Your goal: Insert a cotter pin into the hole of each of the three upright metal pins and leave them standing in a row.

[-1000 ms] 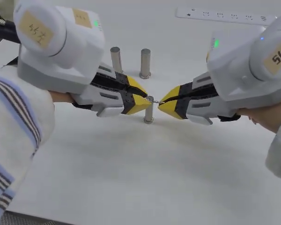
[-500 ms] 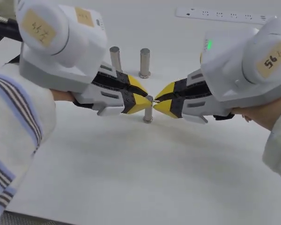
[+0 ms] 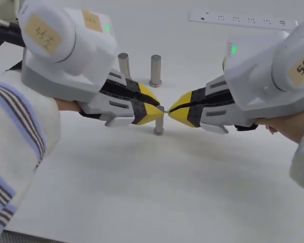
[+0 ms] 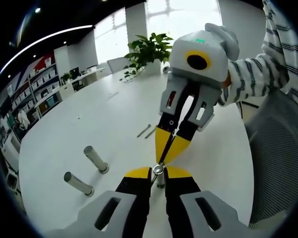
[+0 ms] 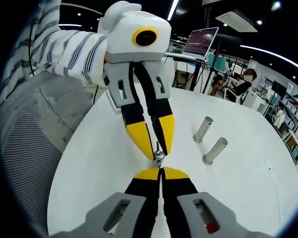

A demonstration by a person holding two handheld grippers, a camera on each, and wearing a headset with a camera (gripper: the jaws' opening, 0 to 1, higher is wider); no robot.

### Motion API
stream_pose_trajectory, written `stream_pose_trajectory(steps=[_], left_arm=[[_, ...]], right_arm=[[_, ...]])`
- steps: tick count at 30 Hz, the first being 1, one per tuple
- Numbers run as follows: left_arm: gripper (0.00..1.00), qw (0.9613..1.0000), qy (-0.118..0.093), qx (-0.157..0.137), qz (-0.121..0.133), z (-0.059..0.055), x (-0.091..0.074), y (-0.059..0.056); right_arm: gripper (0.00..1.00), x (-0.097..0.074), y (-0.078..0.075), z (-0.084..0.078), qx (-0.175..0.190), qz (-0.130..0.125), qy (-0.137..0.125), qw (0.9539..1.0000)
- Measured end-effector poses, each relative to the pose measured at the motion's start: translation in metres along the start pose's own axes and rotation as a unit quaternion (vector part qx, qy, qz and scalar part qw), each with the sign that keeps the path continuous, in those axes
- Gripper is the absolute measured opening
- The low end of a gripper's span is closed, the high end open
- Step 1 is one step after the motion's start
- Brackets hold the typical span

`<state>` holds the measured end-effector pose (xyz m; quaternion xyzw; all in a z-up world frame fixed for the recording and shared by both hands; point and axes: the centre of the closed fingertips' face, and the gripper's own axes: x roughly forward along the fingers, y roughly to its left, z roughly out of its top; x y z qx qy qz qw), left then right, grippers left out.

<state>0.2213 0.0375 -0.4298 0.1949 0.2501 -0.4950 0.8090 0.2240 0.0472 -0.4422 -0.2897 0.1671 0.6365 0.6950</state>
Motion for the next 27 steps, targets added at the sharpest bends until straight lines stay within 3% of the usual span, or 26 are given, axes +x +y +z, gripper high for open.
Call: stream_pose_trajectory(steps=[6,10,16,23,27], left_arm=[[0.08,1.0000,0.000,0.000,0.000,0.000,-0.001,-0.003],[0.16,1.0000,0.001,-0.003,0.003,-0.003,-0.004,-0.002],[0.28,0.9997,-0.001,-0.024,0.005,-0.013,-0.009,-0.003],[0.56,0.9979,-0.018,-0.060,0.018,-0.025,-0.018,0.001],[0.75,0.9945,-0.040,-0.090,0.036,-0.030,-0.025,0.007]], right_arm=[[0.00,-0.001,0.001,-0.002,0.011,-0.008,0.002,0.9999],[0.00,-0.002,0.001,-0.007,0.030,-0.011,-0.002,0.9995],[0.08,0.002,0.004,-0.009,0.086,-0.007,-0.034,0.9957],[0.15,0.016,0.006,-0.014,0.132,-0.002,-0.053,0.9898],[0.16,0.022,0.006,-0.017,0.145,-0.002,-0.058,0.9877]])
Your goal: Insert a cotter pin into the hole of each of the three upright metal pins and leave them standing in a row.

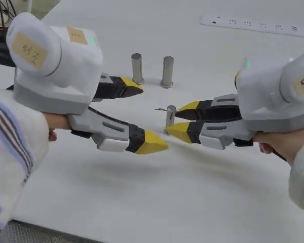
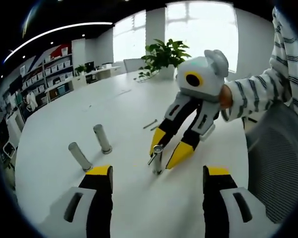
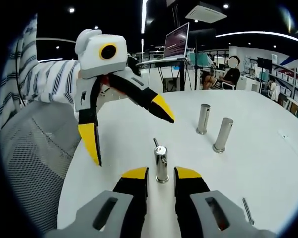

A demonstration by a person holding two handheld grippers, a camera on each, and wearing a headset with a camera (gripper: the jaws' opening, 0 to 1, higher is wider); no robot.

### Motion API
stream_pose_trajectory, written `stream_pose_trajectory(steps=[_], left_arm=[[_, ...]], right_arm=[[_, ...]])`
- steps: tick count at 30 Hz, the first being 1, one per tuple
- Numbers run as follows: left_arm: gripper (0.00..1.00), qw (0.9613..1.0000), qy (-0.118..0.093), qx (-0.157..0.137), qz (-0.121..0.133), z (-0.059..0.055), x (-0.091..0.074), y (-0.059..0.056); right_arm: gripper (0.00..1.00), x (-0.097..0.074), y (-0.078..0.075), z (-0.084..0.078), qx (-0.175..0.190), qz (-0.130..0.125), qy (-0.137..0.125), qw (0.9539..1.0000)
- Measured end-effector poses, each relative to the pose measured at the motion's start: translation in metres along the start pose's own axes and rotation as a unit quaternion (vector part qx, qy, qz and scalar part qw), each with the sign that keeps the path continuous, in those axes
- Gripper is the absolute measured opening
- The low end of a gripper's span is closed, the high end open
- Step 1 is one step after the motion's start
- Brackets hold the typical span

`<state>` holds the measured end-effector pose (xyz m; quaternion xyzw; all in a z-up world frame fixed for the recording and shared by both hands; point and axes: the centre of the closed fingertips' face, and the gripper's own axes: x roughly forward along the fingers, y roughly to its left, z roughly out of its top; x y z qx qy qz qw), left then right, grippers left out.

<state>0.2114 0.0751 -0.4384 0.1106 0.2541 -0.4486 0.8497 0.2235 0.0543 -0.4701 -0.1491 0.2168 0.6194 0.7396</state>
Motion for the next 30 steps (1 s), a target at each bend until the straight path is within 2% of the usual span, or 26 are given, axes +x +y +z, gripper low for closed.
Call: stream_pose_trajectory(steps=[1,4,8,10,13,19,22,26,30], left_arm=[[0.76,0.9999,-0.007,-0.013,0.002,-0.001,-0.002,0.001],[0.78,0.9994,-0.020,-0.025,0.014,-0.002,-0.008,0.007],[0.92,0.9974,-0.045,-0.047,0.030,0.000,-0.015,0.015],[0.95,0.9970,-0.051,-0.051,0.029,0.000,-0.018,0.015],[0.96,0.9965,-0.056,-0.055,0.031,0.000,-0.021,0.016],[0.98,0.9962,-0.059,-0.055,0.033,-0.001,-0.023,0.015],[0.99,0.9959,-0.062,-0.057,0.033,0.000,-0.025,0.015],[0.99,0.9957,-0.065,-0.057,0.035,0.000,-0.028,0.015],[0.99,0.9955,-0.063,-0.059,0.039,-0.001,-0.029,0.013]], right_arm=[[0.16,0.001,-0.001,-0.001,0.004,0.000,-0.001,1.0000],[0.15,0.004,0.001,-0.001,0.005,0.000,-0.002,1.0000],[0.13,0.008,0.002,0.000,0.005,-0.001,-0.004,1.0000],[0.11,0.009,0.002,0.000,0.004,-0.003,-0.004,1.0000],[0.06,0.011,0.002,-0.001,0.006,-0.005,0.001,1.0000],[0.04,0.013,0.003,0.000,-0.012,-0.008,0.003,0.9999],[0.04,0.014,0.003,0.001,-0.026,-0.019,0.010,0.9994],[0.04,0.018,0.001,0.012,-0.034,-0.018,-0.006,0.9992],[0.04,0.026,-0.003,0.024,-0.027,-0.015,-0.018,0.9994]])
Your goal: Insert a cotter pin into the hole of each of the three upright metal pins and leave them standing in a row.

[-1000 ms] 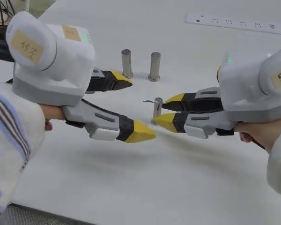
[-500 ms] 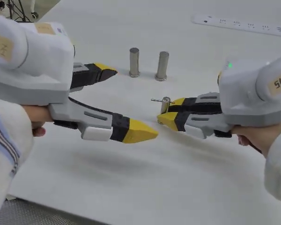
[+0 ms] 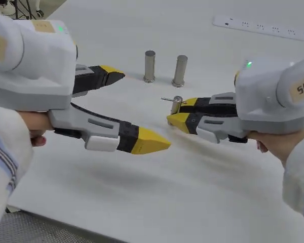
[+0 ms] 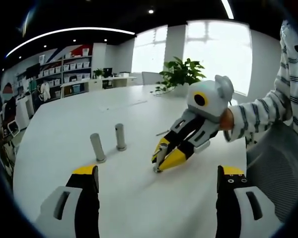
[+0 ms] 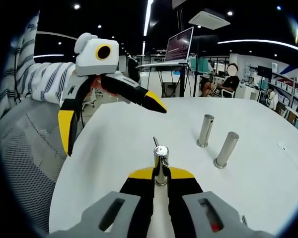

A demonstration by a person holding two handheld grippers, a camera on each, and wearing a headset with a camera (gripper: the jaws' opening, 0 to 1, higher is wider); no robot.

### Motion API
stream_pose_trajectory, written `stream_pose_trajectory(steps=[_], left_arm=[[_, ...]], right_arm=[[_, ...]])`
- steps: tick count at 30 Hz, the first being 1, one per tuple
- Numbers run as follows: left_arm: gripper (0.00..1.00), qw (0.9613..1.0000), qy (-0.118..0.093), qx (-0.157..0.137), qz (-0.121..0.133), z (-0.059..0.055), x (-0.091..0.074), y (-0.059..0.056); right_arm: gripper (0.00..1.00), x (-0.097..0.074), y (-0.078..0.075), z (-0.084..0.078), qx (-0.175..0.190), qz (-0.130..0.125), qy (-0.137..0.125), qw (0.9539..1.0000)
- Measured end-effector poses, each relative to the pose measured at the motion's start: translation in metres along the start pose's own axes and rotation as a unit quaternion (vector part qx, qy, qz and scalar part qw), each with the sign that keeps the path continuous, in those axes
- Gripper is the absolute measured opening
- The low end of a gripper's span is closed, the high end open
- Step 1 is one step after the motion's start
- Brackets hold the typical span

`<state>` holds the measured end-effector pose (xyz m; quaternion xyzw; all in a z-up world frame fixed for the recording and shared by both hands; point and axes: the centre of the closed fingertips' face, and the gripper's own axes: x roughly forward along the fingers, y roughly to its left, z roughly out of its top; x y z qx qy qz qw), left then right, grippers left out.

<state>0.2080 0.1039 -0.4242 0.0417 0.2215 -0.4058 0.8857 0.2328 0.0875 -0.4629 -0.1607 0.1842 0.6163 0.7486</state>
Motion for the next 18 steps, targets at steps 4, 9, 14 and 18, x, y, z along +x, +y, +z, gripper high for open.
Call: stream_pose_trajectory(steps=[4,9,14,18], left_arm=[[0.99,1.0000,-0.002,-0.003,0.005,0.000,-0.003,0.003],[0.99,1.0000,-0.002,-0.004,0.007,0.000,-0.006,0.004],[0.99,1.0000,0.003,-0.003,0.007,-0.001,-0.009,0.003],[0.99,1.0000,0.004,-0.002,0.008,-0.001,-0.010,0.003]], right_arm=[[0.04,0.011,-0.004,0.005,-0.004,0.002,-0.001,1.0000],[0.04,0.025,-0.004,0.007,-0.007,0.012,0.002,0.9999],[0.04,0.035,0.000,0.003,-0.003,0.020,0.007,0.9998],[0.04,0.036,0.001,0.001,-0.005,0.017,0.008,0.9998]])
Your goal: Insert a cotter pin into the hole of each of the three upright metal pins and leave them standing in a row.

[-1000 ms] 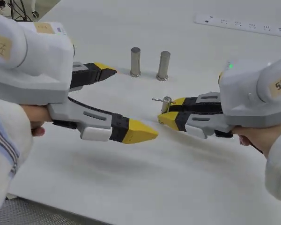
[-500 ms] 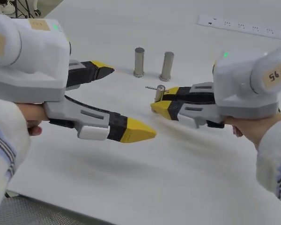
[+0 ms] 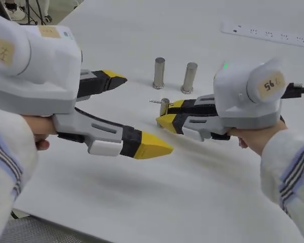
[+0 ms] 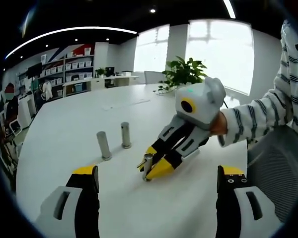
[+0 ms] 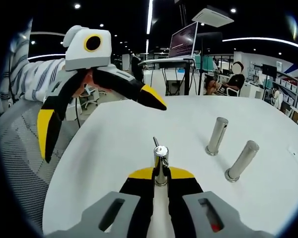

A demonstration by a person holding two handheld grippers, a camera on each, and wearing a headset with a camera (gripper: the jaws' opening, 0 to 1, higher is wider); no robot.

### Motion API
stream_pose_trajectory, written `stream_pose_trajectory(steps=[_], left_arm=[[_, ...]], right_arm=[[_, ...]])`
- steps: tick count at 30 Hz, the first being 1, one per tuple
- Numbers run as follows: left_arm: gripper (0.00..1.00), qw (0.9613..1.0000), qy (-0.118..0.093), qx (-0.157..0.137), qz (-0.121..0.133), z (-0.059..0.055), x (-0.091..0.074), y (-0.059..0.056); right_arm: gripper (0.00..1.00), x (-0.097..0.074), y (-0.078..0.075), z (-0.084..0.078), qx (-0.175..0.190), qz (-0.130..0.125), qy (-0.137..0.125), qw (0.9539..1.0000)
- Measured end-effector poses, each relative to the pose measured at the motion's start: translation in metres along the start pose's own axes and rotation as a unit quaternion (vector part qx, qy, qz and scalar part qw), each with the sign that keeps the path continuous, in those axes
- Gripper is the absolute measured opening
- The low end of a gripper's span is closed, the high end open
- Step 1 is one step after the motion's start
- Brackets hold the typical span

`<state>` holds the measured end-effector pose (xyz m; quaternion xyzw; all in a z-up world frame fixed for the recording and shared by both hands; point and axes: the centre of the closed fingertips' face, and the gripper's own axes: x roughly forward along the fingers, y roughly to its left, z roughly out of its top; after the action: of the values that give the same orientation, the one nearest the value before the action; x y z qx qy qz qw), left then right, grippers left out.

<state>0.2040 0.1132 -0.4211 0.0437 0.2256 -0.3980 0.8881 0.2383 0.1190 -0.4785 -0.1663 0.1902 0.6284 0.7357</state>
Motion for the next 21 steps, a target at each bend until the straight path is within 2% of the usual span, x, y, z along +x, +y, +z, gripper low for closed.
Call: stream_pose_trajectory(steps=[4,10,14,16,18,21], left_arm=[[0.99,1.0000,-0.001,-0.001,-0.001,0.000,-0.001,-0.002],[0.98,1.0000,-0.002,-0.003,0.005,0.007,0.003,-0.011],[0.98,0.9999,-0.005,-0.005,0.007,0.010,0.003,-0.009],[0.98,0.9999,-0.005,-0.005,0.008,0.011,0.002,-0.008],[0.98,0.9999,-0.006,-0.005,0.010,0.013,0.003,-0.009],[0.98,0.9999,-0.007,-0.005,0.010,0.017,0.003,-0.011]], right_arm=[[0.04,-0.001,0.001,0.001,-0.009,-0.003,0.004,0.9999],[0.04,-0.001,0.003,0.004,-0.009,-0.012,0.001,0.9999],[0.06,-0.001,0.001,0.005,-0.014,-0.017,0.001,0.9998],[0.16,-0.004,-0.003,0.011,-0.003,-0.031,-0.011,0.9995],[0.28,-0.007,-0.005,0.016,-0.006,-0.040,-0.015,0.9991],[0.29,-0.018,-0.005,0.023,-0.014,-0.043,-0.016,0.9989]])
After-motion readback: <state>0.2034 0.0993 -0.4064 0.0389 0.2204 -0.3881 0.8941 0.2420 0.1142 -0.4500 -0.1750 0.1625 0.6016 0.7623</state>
